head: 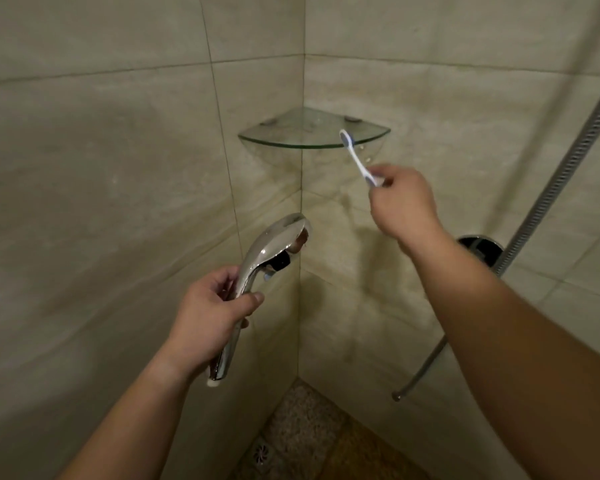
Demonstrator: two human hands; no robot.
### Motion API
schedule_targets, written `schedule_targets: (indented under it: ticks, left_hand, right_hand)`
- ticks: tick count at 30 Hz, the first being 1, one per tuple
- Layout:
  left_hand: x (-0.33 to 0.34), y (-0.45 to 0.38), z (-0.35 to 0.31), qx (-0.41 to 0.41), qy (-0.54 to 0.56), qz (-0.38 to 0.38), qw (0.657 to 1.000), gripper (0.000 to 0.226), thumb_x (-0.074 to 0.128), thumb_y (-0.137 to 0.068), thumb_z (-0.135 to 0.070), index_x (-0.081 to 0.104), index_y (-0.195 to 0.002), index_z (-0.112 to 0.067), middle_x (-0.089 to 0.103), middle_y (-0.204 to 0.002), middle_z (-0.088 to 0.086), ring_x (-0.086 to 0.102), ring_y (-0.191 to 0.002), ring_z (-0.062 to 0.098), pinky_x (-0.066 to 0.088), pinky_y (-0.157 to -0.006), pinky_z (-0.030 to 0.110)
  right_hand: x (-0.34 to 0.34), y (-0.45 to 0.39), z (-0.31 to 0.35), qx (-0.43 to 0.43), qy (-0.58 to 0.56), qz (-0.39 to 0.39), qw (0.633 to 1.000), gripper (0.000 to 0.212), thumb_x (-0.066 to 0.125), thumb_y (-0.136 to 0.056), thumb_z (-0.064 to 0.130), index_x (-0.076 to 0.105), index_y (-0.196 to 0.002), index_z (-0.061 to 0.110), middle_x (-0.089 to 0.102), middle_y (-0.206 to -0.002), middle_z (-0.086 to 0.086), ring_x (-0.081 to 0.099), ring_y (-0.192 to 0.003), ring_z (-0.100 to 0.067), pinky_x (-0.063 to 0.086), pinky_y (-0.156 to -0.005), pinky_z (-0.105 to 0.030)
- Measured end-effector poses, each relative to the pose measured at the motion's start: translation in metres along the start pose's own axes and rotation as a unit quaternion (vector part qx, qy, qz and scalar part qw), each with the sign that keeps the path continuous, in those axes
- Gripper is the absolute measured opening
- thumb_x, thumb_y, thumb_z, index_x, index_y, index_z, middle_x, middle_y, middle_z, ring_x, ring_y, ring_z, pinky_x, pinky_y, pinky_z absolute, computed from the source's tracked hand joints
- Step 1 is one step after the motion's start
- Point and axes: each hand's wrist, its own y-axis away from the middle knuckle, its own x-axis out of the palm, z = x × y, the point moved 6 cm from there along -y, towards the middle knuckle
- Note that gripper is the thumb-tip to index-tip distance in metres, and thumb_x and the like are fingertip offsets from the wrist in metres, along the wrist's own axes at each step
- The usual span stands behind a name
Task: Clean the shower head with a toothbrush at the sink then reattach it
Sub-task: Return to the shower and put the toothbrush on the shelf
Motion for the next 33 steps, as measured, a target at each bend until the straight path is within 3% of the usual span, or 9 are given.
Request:
schedule_targets:
  ticks: [2, 4, 7, 14, 19, 24, 33]
  left_hand:
    - [0.001, 0.004, 0.008, -0.014, 0.001, -0.01, 1.0, 0.021, 0.078, -0.084, -0.001, 0.072, -0.09, -0.02, 0.062, -0.074, 0.009, 0.059, -0.064, 0.018, 0.055, -0.056, 0.024]
    - [0.002, 0.004, 0.014, -0.024, -0.002, -0.016, 1.0, 0.026, 0.079, -0.083, -0.001, 0.074, -0.086, -0.026, 0.063, -0.073, 0.007, 0.06, -0.063, 0.017, 0.056, -0.056, 0.026]
    - [0.001, 0.003, 0.016, -0.029, 0.006, -0.033, 0.999, 0.026, 0.079, -0.083, 0.002, 0.074, -0.088, -0.024, 0.062, -0.073, 0.006, 0.059, -0.063, 0.016, 0.056, -0.056, 0.025]
    - [-0.004, -0.002, 0.008, -0.03, 0.008, -0.064, 0.997, 0.022, 0.076, -0.084, 0.004, 0.072, -0.093, -0.016, 0.061, -0.072, 0.004, 0.058, -0.064, 0.017, 0.055, -0.055, 0.024]
    - [-0.005, -0.005, 0.007, -0.028, -0.002, -0.068, 0.997, 0.019, 0.076, -0.084, 0.004, 0.071, -0.093, -0.012, 0.06, -0.076, 0.011, 0.057, -0.065, 0.019, 0.055, -0.055, 0.024]
    - [-0.007, -0.013, 0.008, -0.025, -0.002, -0.075, 0.997, 0.021, 0.076, -0.084, 0.004, 0.072, -0.092, -0.015, 0.061, -0.075, 0.01, 0.058, -0.065, 0.019, 0.055, -0.055, 0.025]
    - [-0.015, -0.021, 0.014, -0.03, -0.011, -0.095, 0.995, 0.022, 0.078, -0.083, 0.0, 0.073, -0.09, -0.02, 0.062, -0.075, 0.009, 0.059, -0.064, 0.018, 0.055, -0.056, 0.027]
  right_hand:
    - [-0.009, -0.034, 0.027, -0.027, 0.067, -0.014, 0.997, 0.04, 0.053, -0.085, 0.01, 0.069, -0.12, 0.021, 0.07, -0.113, -0.01, 0.063, -0.105, -0.029, 0.044, -0.081, -0.021]
    - [-0.013, -0.064, 0.049, -0.056, 0.122, -0.032, 0.99, 0.035, 0.054, -0.085, 0.006, 0.069, -0.115, 0.013, 0.067, -0.115, -0.015, 0.061, -0.107, -0.033, 0.048, -0.087, -0.03]
    - [0.001, -0.103, 0.061, -0.071, 0.208, -0.02, 0.975, 0.023, 0.056, -0.087, 0.008, 0.069, -0.105, 0.009, 0.067, -0.111, -0.014, 0.062, -0.102, -0.033, 0.046, -0.074, -0.031]
    - [0.038, -0.134, 0.066, -0.069, 0.269, 0.034, 0.96, 0.007, 0.063, -0.084, 0.005, 0.06, -0.087, 0.011, 0.065, -0.11, -0.014, 0.062, -0.103, -0.03, 0.04, -0.069, -0.028]
    - [0.049, -0.149, 0.065, -0.074, 0.308, 0.053, 0.947, 0.018, 0.062, -0.085, 0.004, 0.05, -0.071, 0.006, 0.054, -0.082, -0.007, 0.061, -0.104, -0.03, 0.039, -0.069, -0.028]
    - [0.056, -0.155, 0.067, -0.097, 0.319, 0.058, 0.941, 0.005, 0.063, -0.087, 0.007, 0.059, -0.09, 0.007, 0.064, -0.114, -0.016, 0.06, -0.107, -0.032, 0.04, -0.071, -0.029]
    - [0.06, -0.166, 0.064, -0.132, 0.369, 0.063, 0.918, 0.016, 0.064, -0.089, 0.016, 0.065, -0.099, 0.003, 0.061, -0.107, -0.015, 0.059, -0.096, -0.031, 0.038, -0.068, -0.03]
